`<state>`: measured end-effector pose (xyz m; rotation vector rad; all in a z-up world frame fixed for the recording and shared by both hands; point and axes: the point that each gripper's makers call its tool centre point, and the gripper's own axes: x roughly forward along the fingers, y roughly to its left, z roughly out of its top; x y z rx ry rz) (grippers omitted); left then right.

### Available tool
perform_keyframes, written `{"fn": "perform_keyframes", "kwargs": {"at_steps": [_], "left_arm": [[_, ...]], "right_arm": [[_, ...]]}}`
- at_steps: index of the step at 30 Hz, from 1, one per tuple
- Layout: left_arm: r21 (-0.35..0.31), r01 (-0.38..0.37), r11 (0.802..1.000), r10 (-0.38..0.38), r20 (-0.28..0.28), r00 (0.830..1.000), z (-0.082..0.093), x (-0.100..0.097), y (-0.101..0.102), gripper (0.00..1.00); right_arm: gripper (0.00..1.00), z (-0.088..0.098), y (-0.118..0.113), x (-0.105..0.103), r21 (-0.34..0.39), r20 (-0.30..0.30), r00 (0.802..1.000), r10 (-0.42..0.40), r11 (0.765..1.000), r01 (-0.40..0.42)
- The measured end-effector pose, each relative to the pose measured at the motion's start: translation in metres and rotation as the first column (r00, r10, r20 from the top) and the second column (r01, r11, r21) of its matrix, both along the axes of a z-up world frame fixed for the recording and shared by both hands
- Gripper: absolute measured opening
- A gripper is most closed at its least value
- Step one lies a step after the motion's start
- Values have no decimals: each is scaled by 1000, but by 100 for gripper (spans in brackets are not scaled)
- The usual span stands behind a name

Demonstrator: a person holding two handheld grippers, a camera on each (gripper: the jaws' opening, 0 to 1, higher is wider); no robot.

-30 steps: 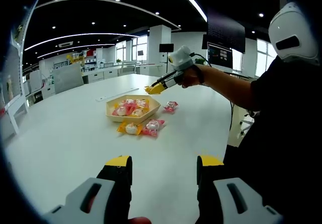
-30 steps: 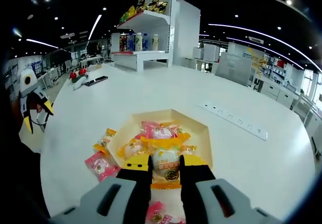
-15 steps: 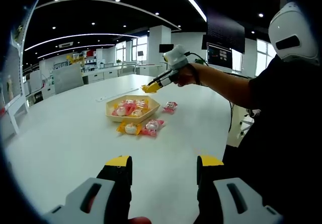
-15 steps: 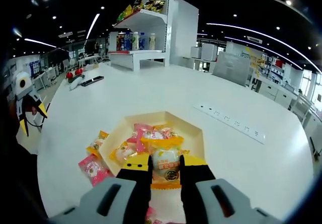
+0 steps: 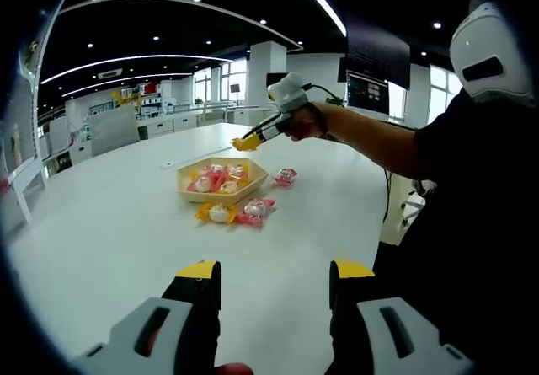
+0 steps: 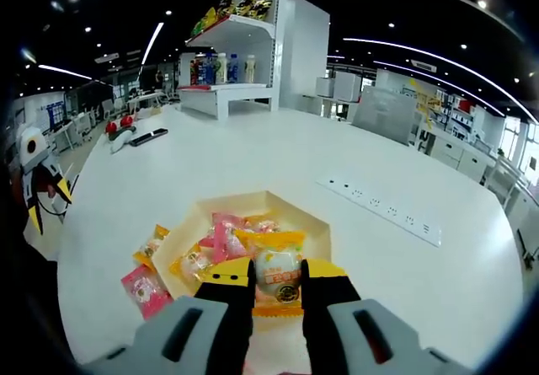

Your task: Pick up the marshmallows scattered on the table and place them into the bowl on the table

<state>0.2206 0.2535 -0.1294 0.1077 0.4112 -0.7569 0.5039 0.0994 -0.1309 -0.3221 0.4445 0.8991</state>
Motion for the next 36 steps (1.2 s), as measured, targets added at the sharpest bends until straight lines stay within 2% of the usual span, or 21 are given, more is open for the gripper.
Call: {"fn": "perform_keyframes", "kwargs": {"at_steps": [17, 36], "left_arm": [[4, -4, 1000, 4, 3, 1000, 1, -1, 3, 52], [5, -11, 1000, 11, 1, 1000, 2, -1, 4, 52]], "right_arm": [[22, 6, 9, 16, -21, 19, 1000, 10, 1000, -10], [23, 2, 18, 27, -39, 29, 1000, 8, 999, -7]]}}
